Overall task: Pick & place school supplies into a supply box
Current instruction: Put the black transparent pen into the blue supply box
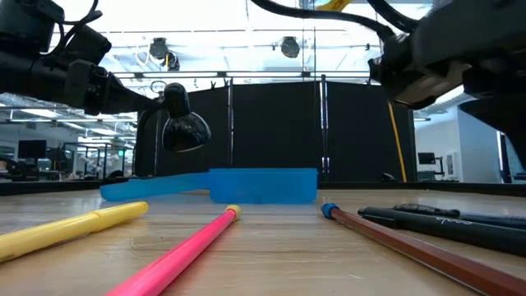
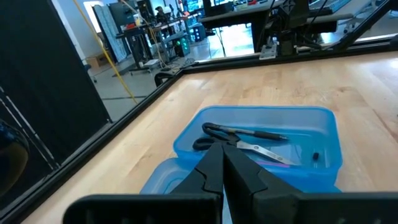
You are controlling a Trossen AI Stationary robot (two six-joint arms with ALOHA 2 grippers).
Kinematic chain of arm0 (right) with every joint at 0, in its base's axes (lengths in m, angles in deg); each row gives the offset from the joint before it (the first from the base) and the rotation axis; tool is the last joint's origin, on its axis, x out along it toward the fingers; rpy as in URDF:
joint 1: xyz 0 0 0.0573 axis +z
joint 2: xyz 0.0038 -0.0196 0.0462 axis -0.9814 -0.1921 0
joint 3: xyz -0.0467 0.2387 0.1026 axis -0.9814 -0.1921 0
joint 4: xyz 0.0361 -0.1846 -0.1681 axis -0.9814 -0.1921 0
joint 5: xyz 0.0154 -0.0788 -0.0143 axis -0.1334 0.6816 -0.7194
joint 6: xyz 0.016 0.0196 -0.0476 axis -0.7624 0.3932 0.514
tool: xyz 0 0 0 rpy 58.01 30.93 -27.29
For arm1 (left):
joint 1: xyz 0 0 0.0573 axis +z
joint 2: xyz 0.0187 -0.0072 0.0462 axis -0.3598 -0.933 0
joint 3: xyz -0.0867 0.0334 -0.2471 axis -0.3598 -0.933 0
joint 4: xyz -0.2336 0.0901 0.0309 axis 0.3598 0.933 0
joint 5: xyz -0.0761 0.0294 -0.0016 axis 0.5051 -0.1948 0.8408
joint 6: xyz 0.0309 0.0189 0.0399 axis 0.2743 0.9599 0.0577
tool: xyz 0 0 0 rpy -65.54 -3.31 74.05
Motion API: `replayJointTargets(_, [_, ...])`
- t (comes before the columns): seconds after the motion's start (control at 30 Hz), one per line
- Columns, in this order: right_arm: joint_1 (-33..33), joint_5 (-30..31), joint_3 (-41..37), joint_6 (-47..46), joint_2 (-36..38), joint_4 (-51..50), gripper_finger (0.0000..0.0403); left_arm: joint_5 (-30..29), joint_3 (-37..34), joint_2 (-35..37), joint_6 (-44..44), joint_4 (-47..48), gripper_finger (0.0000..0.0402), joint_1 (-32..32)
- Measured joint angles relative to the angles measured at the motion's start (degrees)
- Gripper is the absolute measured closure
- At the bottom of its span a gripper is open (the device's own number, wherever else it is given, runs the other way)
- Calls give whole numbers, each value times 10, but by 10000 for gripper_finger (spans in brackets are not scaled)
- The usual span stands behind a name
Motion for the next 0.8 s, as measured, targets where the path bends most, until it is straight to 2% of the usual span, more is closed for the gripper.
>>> replayJointTargets(0.27, [-3,17,0,85,0,33,357,0,0,0,-5,17,394,0])
replayJointTargets(0.47, [-6,14,-2,72,1,46,372,0,0,0,-4,12,394,0])
replayJointTargets(0.63, [0,57,-6,46,33,21,372,0,0,0,-4,12,394,0])
replayJointTargets(0.8, [1,140,-13,6,94,0,375,0,0,0,-4,12,394,0])
